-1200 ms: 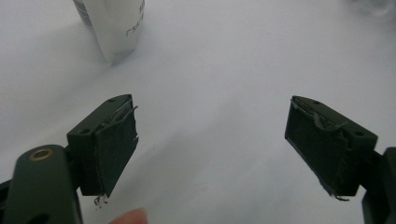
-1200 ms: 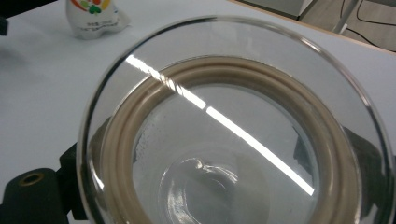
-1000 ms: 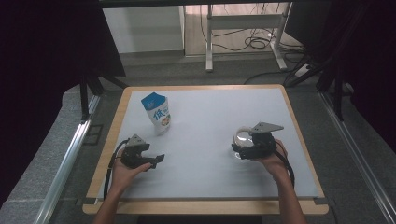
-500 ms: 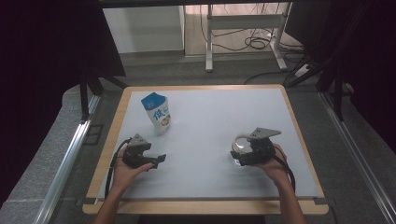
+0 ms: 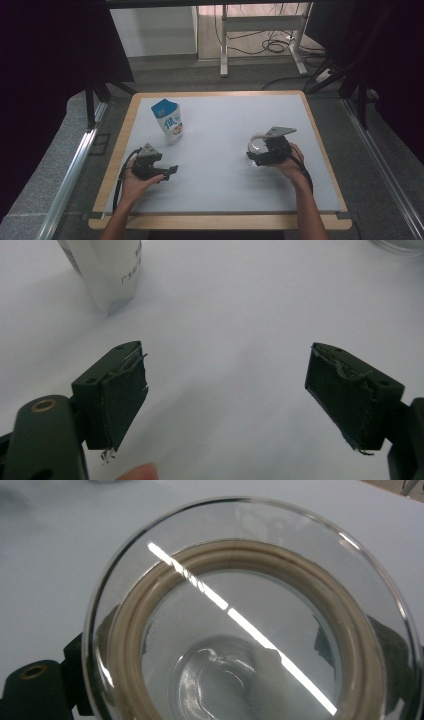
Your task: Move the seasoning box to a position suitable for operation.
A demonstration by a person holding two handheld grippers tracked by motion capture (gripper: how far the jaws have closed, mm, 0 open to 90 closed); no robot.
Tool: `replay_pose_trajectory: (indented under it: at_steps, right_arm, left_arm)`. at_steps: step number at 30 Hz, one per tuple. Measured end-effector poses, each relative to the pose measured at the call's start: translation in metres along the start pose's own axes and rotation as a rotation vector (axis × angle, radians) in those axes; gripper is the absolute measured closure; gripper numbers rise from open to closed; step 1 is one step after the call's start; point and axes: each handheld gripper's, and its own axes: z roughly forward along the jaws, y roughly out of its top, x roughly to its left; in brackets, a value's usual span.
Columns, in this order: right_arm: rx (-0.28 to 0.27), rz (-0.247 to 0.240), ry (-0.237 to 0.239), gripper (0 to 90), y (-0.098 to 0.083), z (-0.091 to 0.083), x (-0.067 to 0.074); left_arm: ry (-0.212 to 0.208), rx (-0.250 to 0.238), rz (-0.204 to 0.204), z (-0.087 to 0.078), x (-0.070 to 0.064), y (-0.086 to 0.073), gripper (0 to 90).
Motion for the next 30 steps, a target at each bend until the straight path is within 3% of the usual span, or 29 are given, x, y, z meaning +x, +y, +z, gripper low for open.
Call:
replay_pose_trajectory:
  at_steps: [6, 11, 12, 14, 15, 16, 17, 20, 23, 24, 27, 30]
  right_arm:
    - [-0.007, -0.01, 0.009, 11.1, 0.001, 0.005, 0.001]
    - [-0.061, 0.019, -0.041, 5.4, 0.002, 0.004, 0.003]
    - [-0.1, 0.036, -0.053, 5.2, 0.005, -0.004, 0.005]
    - [-0.115, 0.043, -0.06, 4.8, 0.006, -0.009, 0.005]
    - [-0.144, 0.047, -0.078, 4.6, 0.009, -0.022, 0.007]
    - [-0.144, 0.047, -0.078, 4.6, 0.009, -0.022, 0.007]
    - [-0.193, 0.065, -0.08, 4.7, 0.01, -0.035, 0.008]
    - [-0.234, 0.081, -0.082, 6.3, 0.009, -0.048, 0.009]
    - [-0.284, 0.112, -0.095, 13.4, 0.004, -0.064, 0.008]
    - [-0.307, 0.118, -0.105, 20.7, 0.0, -0.072, 0.008]
    - [-0.32, 0.136, -0.117, 28.9, -0.004, -0.077, 0.007]
    - [-0.321, 0.159, -0.148, 50.8, -0.01, -0.084, 0.006]
  left_arm:
    - [-0.002, 0.005, 0.003, 0.001, -0.001, -0.001, 16.8]
    - [-0.006, 0.006, 0.007, 0.002, -0.002, -0.001, 16.7]
    - [-0.006, 0.007, 0.008, 0.002, -0.003, -0.001, 16.7]
    - [-0.006, 0.007, 0.009, 0.002, -0.003, -0.001, 16.7]
    - [-0.006, 0.011, 0.015, 0.002, -0.002, 0.0, 16.8]
    - [-0.006, 0.011, 0.016, 0.002, -0.002, 0.0, 16.8]
    - [-0.006, 0.009, 0.016, 0.002, -0.002, 0.0, 16.8]
    - [-0.005, 0.002, 0.012, 0.001, -0.002, 0.0, 16.8]
    - [-0.005, 0.0, 0.016, 0.001, -0.001, 0.001, 16.8]
    - [-0.004, -0.001, 0.017, 0.001, -0.001, 0.001, 16.8]
    - [-0.002, -0.007, 0.013, 0.001, -0.002, 0.001, 16.8]
    - [-0.001, -0.009, 0.019, 0.002, -0.002, 0.002, 16.8]
